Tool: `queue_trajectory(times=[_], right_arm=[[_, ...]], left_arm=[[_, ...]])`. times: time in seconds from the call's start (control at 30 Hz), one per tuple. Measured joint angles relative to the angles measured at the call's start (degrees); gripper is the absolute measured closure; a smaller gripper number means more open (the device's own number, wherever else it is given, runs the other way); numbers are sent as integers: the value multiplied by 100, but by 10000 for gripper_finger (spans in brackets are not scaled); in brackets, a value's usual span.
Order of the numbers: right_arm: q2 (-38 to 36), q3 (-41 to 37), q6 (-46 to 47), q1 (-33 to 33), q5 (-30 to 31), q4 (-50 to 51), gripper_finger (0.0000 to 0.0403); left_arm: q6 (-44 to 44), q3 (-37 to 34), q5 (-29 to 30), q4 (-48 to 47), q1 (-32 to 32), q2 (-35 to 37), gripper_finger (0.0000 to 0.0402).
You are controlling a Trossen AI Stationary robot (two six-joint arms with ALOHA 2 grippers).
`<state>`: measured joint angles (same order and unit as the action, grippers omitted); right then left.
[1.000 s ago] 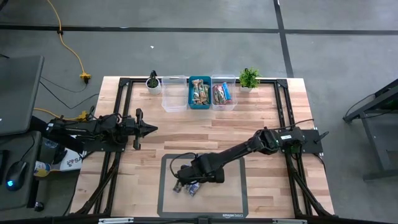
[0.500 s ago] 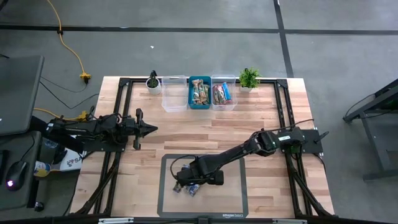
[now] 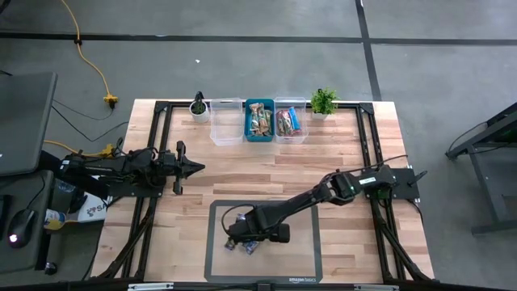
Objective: Pick and place Granola Bars by type
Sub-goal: Put the blue granola bar into the left transparent bin
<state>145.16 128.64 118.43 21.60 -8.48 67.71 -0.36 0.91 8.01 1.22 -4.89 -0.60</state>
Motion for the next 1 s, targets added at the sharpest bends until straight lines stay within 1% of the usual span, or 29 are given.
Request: queue_trajectory(times=[0.1,0.2,0.67,0.83,1.0], right_arm=[[1,0,23,46,-4,51,159],[2,2,80,92,-12,82,169],[7,-4,67,119,-108,-74,282],[9,-9,4,119,-131,-173,312],[-29,-17,-10,123,-124,-192,332]], left_arm=[[-2,-1,0,2,0,0,401],[0,-2,0,1,-1,-1,401],[0,-2,0,2,-1,-1,401],[-2,-2,0,2,0,-1,401],[0,-2,0,2,0,0,401]])
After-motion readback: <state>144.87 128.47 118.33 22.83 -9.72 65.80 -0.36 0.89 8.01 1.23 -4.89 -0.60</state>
